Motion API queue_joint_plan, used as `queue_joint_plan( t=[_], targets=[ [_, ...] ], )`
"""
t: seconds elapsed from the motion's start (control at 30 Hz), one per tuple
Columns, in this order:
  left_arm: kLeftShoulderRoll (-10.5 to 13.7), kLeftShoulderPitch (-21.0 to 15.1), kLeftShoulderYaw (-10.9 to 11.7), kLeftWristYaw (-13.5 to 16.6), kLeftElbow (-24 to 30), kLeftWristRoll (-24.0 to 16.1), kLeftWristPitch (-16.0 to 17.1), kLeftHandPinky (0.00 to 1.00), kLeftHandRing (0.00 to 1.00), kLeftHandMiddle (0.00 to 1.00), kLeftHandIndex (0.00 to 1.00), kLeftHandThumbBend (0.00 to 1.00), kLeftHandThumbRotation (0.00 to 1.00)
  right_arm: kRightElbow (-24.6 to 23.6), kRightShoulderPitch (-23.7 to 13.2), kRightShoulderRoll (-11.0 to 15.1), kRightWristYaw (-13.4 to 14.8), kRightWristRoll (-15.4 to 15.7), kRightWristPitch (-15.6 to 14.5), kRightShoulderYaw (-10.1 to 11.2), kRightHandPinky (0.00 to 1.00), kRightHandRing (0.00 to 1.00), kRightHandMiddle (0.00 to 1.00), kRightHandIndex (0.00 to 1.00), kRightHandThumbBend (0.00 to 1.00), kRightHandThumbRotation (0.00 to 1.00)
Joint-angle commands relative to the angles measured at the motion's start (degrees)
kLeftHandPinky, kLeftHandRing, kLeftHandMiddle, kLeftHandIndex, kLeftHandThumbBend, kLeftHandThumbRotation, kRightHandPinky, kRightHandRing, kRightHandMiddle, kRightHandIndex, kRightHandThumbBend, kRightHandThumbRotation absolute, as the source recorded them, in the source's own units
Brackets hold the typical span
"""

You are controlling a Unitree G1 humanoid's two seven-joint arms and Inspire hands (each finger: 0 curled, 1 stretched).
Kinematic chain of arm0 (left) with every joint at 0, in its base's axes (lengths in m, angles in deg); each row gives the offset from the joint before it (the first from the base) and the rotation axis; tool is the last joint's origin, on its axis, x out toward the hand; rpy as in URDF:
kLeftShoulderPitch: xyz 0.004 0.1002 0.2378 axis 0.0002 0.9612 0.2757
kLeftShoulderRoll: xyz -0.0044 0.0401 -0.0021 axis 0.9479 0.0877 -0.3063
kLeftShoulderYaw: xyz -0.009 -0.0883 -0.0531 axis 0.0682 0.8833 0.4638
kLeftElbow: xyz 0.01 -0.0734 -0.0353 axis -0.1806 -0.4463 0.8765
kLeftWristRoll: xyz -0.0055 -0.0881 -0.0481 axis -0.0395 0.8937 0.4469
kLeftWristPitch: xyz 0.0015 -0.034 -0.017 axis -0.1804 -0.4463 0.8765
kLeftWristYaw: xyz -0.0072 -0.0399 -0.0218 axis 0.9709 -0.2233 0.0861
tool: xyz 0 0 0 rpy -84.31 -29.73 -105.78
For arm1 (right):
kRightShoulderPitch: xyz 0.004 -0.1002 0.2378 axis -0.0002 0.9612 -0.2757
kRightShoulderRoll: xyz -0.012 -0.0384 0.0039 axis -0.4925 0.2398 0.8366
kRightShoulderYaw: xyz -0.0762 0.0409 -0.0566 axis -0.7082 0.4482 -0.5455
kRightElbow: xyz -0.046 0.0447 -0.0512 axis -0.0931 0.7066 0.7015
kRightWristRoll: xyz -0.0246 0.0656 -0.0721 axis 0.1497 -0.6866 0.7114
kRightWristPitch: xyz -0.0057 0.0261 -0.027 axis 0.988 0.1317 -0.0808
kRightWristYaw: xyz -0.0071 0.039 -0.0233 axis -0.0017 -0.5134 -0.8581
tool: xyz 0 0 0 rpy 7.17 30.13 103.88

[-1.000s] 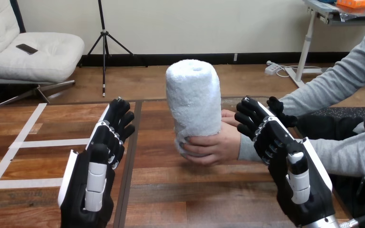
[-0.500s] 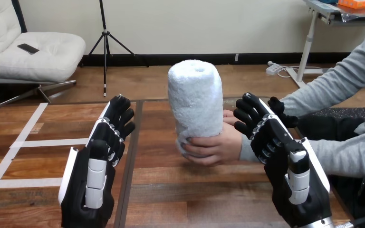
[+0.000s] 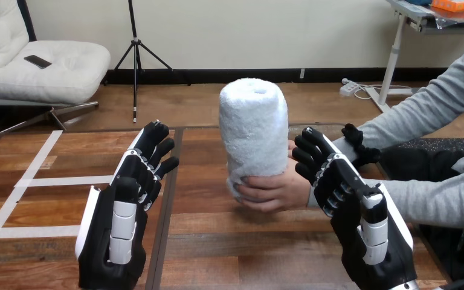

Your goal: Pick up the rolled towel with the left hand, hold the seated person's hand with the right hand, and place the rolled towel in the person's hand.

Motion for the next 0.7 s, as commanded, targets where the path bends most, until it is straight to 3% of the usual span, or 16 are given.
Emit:
queue_joint_plan(
  t=[0.0, 0.37, 0.67],
  targets=[
    [0.52, -3.2, -0.63, -0.02, 1.63, -0.4, 0.36, 0.85, 0.91, 0.92, 0.89, 0.76, 0.97, -1.9, -1.39, -1.5, -0.34, -0.98, -0.39, 0.06, 1.0, 0.97, 0.96, 0.94, 1.0, 1.0],
    [0.91, -3.15, -0.56, -0.48, 0.77, -0.28, 0.58, 0.85, 0.91, 0.9, 0.87, 0.75, 0.97, -1.73, -1.36, -2.07, 0.06, 0.76, -0.63, -0.03, 1.0, 0.97, 0.95, 0.94, 1.0, 1.0],
    [0.4, -3.26, -1.73, -0.03, 0.98, -0.54, -1.41, 0.86, 0.91, 0.92, 0.91, 0.72, 0.99, -1.55, -2.35, -3.07, -1.57, -0.53, -1.61, -0.63, 1.0, 0.98, 0.96, 0.95, 0.98, 1.0]
  ],
)
